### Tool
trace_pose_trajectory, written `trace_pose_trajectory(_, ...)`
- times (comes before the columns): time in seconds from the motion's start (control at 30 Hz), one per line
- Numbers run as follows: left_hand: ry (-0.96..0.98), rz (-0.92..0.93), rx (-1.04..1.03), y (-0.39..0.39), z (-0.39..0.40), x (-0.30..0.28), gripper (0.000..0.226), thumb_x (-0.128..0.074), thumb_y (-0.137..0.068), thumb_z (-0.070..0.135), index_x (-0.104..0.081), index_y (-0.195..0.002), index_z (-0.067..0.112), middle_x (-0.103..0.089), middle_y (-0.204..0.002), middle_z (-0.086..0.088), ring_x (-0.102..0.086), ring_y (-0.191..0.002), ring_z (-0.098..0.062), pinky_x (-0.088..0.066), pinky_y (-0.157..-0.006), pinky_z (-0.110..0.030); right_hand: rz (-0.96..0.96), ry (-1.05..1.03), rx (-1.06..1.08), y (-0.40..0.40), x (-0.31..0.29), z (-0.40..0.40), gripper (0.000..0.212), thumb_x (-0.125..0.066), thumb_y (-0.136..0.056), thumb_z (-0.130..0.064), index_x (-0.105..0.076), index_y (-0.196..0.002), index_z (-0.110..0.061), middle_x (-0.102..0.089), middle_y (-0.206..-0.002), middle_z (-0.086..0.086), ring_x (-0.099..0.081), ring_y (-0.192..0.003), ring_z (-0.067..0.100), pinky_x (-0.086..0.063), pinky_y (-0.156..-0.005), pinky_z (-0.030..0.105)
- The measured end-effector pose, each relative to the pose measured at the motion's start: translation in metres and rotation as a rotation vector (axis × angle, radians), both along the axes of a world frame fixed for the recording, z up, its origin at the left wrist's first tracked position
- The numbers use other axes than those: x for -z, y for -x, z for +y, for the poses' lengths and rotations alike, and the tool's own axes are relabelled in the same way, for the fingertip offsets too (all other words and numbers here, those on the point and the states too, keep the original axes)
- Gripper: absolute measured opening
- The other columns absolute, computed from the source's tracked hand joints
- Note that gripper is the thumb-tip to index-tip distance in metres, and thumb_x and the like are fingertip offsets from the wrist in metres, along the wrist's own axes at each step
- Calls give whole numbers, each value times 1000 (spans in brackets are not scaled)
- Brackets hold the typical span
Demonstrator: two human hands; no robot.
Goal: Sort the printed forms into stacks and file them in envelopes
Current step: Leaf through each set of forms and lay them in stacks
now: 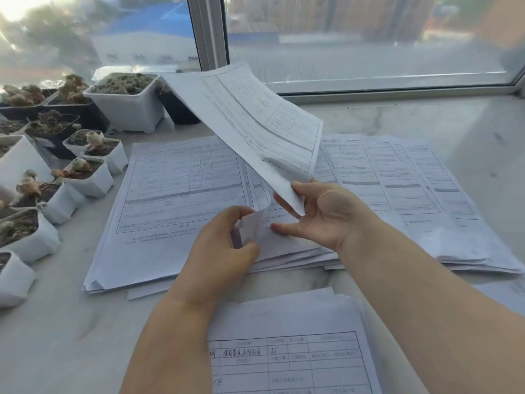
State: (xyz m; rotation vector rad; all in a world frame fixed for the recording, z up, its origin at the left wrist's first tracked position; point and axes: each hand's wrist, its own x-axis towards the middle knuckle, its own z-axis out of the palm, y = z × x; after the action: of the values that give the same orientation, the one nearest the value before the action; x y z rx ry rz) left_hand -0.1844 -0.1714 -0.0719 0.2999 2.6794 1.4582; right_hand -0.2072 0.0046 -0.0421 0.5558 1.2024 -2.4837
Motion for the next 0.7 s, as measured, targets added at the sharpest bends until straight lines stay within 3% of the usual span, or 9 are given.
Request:
trace_pose_trajectory(0.07, 181, 99, -9, -2, 3, 4, 59, -59, -74, 8, -49, -131, 22, -51, -134, 4, -48, -117, -5, -32, -97, -8, 8, 5, -16, 2, -1, -6, 22, -44, -97, -2, -61, -92, -15, -72, -73, 1, -71, -69, 17, -51, -78, 57)
trace_pose_trajectory(0.17, 334, 157, -109, -3, 7, 6, 67, -52, -80, 1, -36, -143, 14, -39, -147, -2, -32, -136, -16, -19, -107, -18, 18, 0, 16, 2, -4, -8, 22, -43, -97, -1, -62, -100, -12, -73, -78, 5, -71, -64, 16, -57, -69, 49)
trace_pose_trajectory(0.27, 230, 158, -307, -2, 2, 2, 45, -44, -80, -6, -58, -118, 14, -64, -105, -1, -58, -97, -8, -38, -77, -9, 68, -14, 182, 3, -13, 10, 24, -44, -97, 2, -60, -112, -8, -71, -87, 10, -71, -62, 16, -61, -63, 38)
trace_pose_trajectory(0.3, 147, 159, -380, -2, -1, -1, 33, -43, -80, -7, -60, -98, 15, -61, -81, 3, -55, -74, 3, -37, -61, -4, 85, -74, 240, 3, -17, 20, 24, -44, -96, 4, -61, -109, -8, -70, -88, 10, -70, -62, 17, -60, -58, 32)
trace_pose_trajectory(0.37, -79, 149, -579, 1, -9, -5, 26, -43, -82, -4, -49, -71, 19, -45, -60, 4, -46, -52, 1, -34, -46, -9, 111, -398, 286, 0, -23, 42, 29, -46, -93, 7, -64, -96, -15, -70, -89, 3, -70, -74, 18, -59, -58, 30)
trace_pose_trajectory(0.43, -264, 140, -737, 3, -16, -5, 25, -42, -85, 2, -45, -66, 19, -41, -59, 1, -41, -53, -10, -35, -49, -22, 163, -790, 226, -3, -23, 59, 36, -48, -91, 7, -66, -86, -24, -71, -87, -4, -68, -86, 19, -60, -69, 35)
trace_pose_trajectory(0.5, -298, 197, -790, 3, -18, -7, 26, -41, -86, 4, -43, -66, 21, -41, -60, 1, -37, -54, -16, -33, -51, -28, 205, -962, 109, -6, -23, 61, 38, -48, -90, 5, -68, -82, -26, -73, -82, -10, -69, -84, 14, -59, -67, 31)
trace_pose_trajectory(0.57, -263, 284, -781, 0, -16, -11, 26, -40, -86, 5, -41, -66, 20, -38, -57, 3, -34, -50, -11, -31, -49, -25, 202, -1029, 9, -6, -21, 53, 39, -48, -89, 4, -70, -81, -27, -75, -80, -11, -70, -81, 15, -58, -64, 30)
trace_pose_trajectory(0.7, -190, 469, -768, -4, -12, -20, 18, -37, -82, 2, -53, -84, -6, -33, -58, 12, -36, -54, -7, -31, -51, -3, 159, -1057, -135, -1, -15, 31, 35, -47, -90, 3, -68, -82, -25, -73, -102, 5, -68, -100, 30, -55, -86, 47)
